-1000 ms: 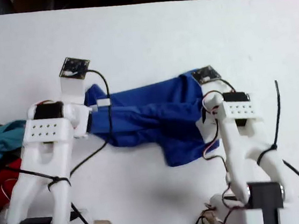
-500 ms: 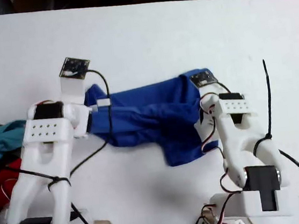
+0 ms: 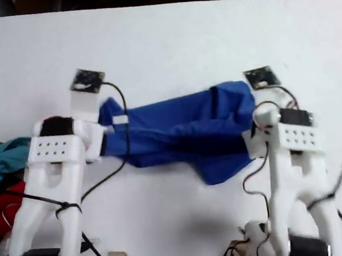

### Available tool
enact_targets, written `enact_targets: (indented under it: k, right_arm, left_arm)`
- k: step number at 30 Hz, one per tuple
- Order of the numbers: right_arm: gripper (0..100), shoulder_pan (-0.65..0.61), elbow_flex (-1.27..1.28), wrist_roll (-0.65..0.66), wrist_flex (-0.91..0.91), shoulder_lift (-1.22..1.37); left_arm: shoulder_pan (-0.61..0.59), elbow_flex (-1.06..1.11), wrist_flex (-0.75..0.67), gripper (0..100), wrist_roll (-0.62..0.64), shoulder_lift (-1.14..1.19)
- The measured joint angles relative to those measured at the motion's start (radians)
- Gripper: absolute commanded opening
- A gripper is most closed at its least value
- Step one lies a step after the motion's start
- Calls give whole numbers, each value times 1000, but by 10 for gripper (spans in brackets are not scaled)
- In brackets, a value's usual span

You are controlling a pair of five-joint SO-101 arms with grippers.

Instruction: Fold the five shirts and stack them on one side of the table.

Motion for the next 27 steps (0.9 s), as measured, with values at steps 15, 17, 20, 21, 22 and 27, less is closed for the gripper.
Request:
enact_targets:
  k: [15, 17, 20, 21, 22, 27]
  right_arm:
    - [19, 64, 0, 41, -8, -26]
    - [19, 64, 0, 41, -11, -3]
    - [19, 64, 0, 41, -12, 11]
    - [19, 64, 0, 41, -12, 11]
    - [19, 64, 0, 41, -12, 11]
    - [19, 64, 0, 41, -34, 18]
  left_arm:
    - [-9, 66, 89, 244, -138, -9]
    - [-48, 35, 117, 244, -138, -9]
    - [-94, 43, 126, 244, -138, -9]
    - [-95, 63, 126, 244, -138, -9]
    - [-94, 89, 117, 244, -138, -9]
    - [-92, 224, 3, 245, -34, -9]
